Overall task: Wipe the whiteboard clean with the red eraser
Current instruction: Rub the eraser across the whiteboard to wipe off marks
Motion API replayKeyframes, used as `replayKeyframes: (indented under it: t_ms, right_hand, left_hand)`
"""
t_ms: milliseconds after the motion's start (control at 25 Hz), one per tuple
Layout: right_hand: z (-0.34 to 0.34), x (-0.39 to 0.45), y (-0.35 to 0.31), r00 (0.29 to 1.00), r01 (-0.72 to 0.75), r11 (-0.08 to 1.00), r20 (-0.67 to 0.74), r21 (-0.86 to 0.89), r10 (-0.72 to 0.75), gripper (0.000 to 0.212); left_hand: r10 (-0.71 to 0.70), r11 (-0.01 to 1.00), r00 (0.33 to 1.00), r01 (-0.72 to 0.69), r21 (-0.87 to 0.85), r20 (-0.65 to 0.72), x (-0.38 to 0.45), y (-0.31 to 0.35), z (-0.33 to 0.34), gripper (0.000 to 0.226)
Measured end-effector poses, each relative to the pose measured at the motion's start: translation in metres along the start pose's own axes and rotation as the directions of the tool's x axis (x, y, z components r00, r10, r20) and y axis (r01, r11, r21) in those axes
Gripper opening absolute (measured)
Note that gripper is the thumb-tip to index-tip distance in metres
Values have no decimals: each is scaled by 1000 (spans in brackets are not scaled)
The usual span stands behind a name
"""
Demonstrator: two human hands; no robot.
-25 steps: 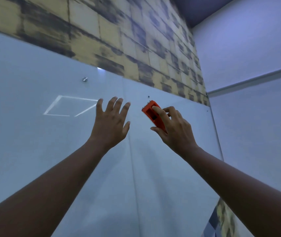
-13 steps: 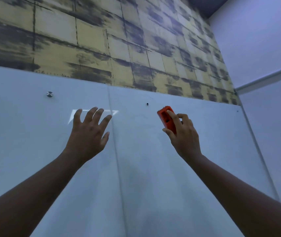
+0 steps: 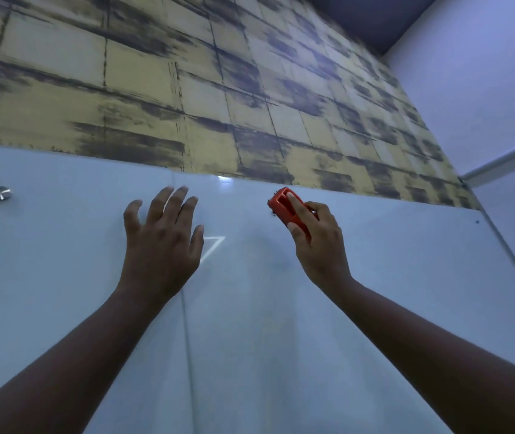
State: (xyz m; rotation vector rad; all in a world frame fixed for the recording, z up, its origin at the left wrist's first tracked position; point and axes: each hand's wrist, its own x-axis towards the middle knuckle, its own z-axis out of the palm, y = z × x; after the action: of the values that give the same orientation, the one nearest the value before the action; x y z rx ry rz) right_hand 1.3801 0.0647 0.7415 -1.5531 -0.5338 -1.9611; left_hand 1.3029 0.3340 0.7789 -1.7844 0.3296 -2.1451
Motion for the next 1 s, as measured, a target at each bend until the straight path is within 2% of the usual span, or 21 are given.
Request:
replayKeyframes:
  t_ms: [80, 240, 400, 480, 640, 840, 1000]
  right_hand:
    - [20, 22, -1, 999, -8, 999, -36, 47, 9, 55]
    - [50, 61, -19, 989, 124, 988, -86, 88, -117, 52]
    - [60, 89, 22, 981, 185, 982, -57, 41, -183, 49]
    - [63, 85, 59, 985, 172, 985, -39, 20, -171, 50]
    - [70, 65, 99, 993, 85, 990, -92, 112, -75, 47]
    - [78, 72, 70, 993, 27, 974, -117, 225, -1, 48]
    - [85, 90, 28, 989, 145, 936, -37, 321, -141, 47]
  left_hand:
    - [-12, 997, 1000, 10, 74, 24, -1, -2, 6, 61]
    - [-39, 984, 997, 28, 175, 61, -6, -5, 10, 65]
    - [-34, 976, 996, 17, 216, 77, -9, -5, 11, 66]
    - [-42, 970, 996, 22, 243, 77, -13, -5, 11, 67]
    - [-108, 965, 992, 89, 246, 65, -25, 2, 9, 72]
    - [-159, 955, 985, 135, 263, 71, -41, 11, 7, 73]
    - [-159, 954, 986, 141, 263, 48, -41, 13, 5, 68]
